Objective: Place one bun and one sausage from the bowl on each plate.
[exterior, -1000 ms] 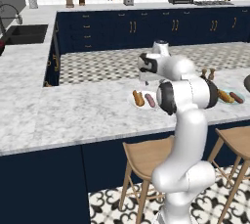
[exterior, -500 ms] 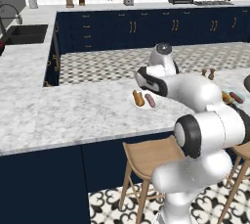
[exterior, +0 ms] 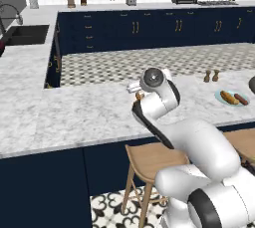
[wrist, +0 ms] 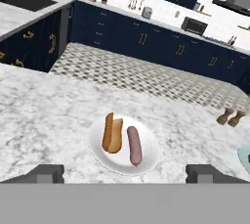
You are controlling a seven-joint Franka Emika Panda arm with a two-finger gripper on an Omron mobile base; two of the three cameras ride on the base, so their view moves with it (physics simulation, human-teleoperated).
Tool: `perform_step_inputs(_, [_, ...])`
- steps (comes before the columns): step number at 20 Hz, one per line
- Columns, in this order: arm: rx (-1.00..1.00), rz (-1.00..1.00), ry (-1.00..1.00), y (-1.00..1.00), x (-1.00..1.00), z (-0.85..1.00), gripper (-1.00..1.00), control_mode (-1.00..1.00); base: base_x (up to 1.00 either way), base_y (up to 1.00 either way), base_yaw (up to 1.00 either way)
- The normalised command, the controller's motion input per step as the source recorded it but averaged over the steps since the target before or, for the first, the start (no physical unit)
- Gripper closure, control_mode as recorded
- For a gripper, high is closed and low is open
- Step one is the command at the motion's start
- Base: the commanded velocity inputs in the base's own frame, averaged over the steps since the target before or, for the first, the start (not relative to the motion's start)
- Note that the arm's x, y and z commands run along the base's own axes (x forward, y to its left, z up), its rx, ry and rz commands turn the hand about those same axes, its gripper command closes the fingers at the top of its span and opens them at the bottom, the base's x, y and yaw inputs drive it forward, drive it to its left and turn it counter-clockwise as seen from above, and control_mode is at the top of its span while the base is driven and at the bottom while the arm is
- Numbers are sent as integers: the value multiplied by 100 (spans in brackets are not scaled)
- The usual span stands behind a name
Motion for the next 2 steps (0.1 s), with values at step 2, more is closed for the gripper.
perform_step_inputs(2, [-2,-12,22,8,-52,0,-100,-100,0,0,0])
